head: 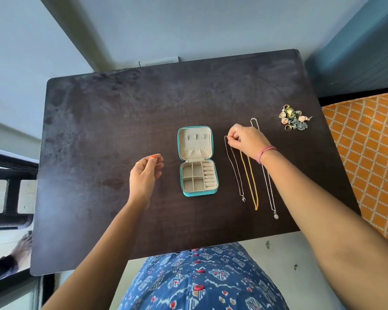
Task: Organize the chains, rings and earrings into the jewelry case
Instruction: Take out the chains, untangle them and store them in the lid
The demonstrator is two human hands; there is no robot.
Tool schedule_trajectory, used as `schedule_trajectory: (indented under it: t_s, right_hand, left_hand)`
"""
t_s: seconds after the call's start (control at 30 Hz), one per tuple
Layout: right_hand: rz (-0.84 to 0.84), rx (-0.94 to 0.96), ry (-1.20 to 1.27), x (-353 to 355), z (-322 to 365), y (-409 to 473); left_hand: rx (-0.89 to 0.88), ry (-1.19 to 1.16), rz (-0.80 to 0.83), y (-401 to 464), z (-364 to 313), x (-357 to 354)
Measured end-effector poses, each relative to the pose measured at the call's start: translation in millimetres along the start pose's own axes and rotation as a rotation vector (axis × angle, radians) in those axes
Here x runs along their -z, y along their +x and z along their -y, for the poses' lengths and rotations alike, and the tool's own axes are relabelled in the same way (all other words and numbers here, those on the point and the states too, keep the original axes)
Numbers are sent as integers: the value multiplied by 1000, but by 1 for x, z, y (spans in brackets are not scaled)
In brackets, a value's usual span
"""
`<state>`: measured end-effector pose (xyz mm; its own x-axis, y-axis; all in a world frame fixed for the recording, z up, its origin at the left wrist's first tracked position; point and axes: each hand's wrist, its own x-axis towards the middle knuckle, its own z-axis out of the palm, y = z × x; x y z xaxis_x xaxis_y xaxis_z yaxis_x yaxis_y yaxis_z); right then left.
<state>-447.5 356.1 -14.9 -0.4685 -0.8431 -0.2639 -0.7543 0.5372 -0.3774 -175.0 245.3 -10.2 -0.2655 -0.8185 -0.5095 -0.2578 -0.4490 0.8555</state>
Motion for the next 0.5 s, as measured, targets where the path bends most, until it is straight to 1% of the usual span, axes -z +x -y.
schedule_trajectory:
  t_s: [0.1,0.27,0.37,0.5]
  right_hand:
    - [31,115,38,19,3,-13]
    - [66,237,15,61,23,-34]
    - [56,302,47,88,37,-45]
    - [61,370,186,124,60,-51]
  left_hand:
    - [-33,-8,18,-4,-10,-3]
    - [-106,-16,66,-15,-28,-9]
    - [-189,-36,122,-23,-50,-14]
    - [-327,-97,236,-33,-97,-24]
